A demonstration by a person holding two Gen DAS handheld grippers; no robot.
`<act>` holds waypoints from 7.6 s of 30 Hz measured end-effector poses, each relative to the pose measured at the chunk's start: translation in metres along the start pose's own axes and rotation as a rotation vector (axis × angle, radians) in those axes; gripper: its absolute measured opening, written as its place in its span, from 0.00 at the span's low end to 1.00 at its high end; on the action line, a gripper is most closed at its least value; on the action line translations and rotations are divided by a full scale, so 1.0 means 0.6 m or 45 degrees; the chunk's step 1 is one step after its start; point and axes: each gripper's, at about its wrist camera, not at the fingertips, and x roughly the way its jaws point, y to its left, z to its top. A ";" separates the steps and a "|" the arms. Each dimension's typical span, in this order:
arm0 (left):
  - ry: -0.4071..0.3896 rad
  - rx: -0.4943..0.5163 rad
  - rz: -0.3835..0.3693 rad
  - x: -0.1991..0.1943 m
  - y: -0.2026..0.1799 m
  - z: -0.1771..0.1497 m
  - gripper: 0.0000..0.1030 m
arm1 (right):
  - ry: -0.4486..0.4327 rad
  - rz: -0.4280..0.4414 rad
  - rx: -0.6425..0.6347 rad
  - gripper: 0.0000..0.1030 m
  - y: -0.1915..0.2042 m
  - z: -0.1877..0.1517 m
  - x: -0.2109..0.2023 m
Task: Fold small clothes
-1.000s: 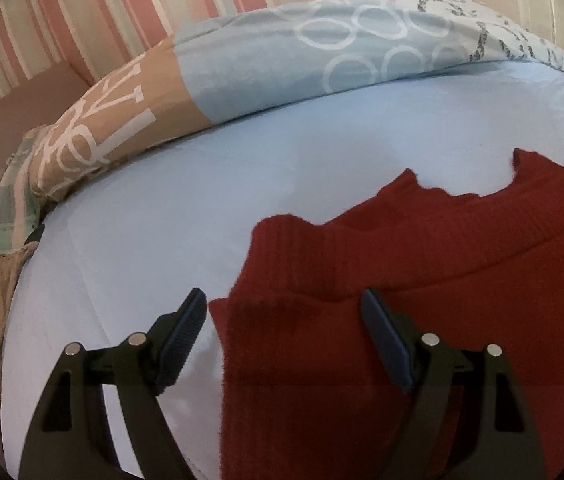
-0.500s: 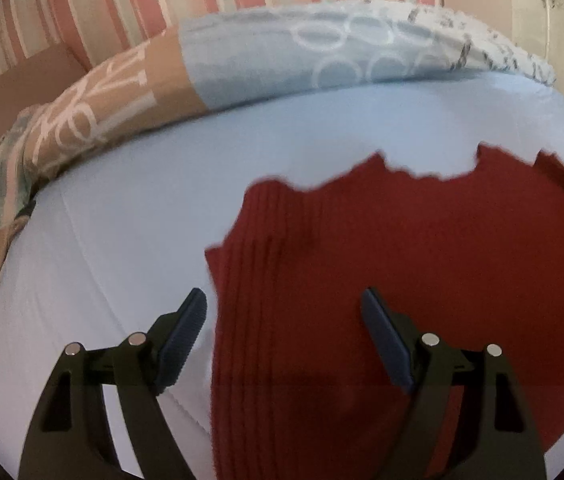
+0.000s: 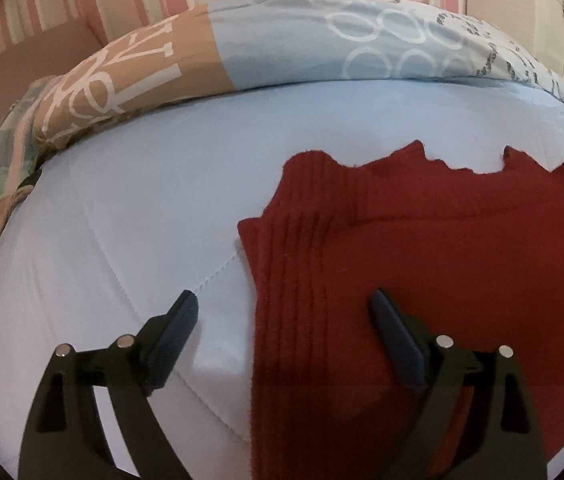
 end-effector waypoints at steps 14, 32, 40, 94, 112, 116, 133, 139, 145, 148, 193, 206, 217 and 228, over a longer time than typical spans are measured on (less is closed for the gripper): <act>-0.017 -0.067 0.027 -0.129 -0.083 -0.055 0.89 | -0.106 -0.106 -0.070 0.73 0.079 -0.107 -0.107; 0.015 -0.083 -0.037 -0.178 -0.135 -0.086 0.93 | -0.162 -0.177 -0.022 0.97 0.115 -0.109 -0.153; 0.048 -0.068 -0.050 -0.165 -0.166 -0.087 0.93 | -0.092 -0.209 0.027 0.97 0.078 -0.125 -0.151; 0.119 -0.016 0.018 -0.073 -0.246 -0.079 0.93 | 0.029 -0.052 0.300 0.36 0.038 -0.119 -0.048; 0.146 -0.008 0.002 -0.056 -0.245 -0.081 0.95 | -0.182 -0.005 0.232 0.22 0.073 -0.093 -0.110; 0.150 -0.010 -0.009 -0.055 -0.242 -0.081 0.95 | -0.098 0.052 0.360 0.24 0.045 -0.093 -0.094; 0.145 -0.002 -0.011 -0.054 -0.245 -0.084 0.95 | -0.081 -0.026 0.340 0.22 0.055 -0.101 -0.072; 0.073 -0.019 -0.050 -0.090 -0.206 -0.078 0.94 | -0.155 -0.158 0.178 0.21 0.100 -0.084 -0.093; 0.016 -0.032 -0.042 -0.133 -0.092 -0.051 0.94 | -0.297 -0.181 0.006 0.21 0.187 -0.047 -0.126; 0.000 -0.036 0.031 -0.144 -0.036 -0.045 0.93 | -0.340 -0.117 -0.044 0.21 0.233 -0.031 -0.136; -0.006 -0.124 0.012 -0.199 0.112 -0.073 0.94 | -0.078 0.297 -0.228 0.74 0.425 -0.115 -0.138; 0.120 -0.242 -0.323 -0.154 0.038 -0.034 0.94 | -0.151 0.040 -0.123 0.76 0.293 -0.126 -0.162; 0.244 -0.263 -0.398 -0.094 0.000 -0.025 0.35 | -0.190 0.019 -0.162 0.76 0.293 -0.132 -0.159; -0.135 0.377 0.001 -0.140 -0.039 -0.011 0.27 | -0.243 -0.026 -0.107 0.76 0.300 -0.110 -0.139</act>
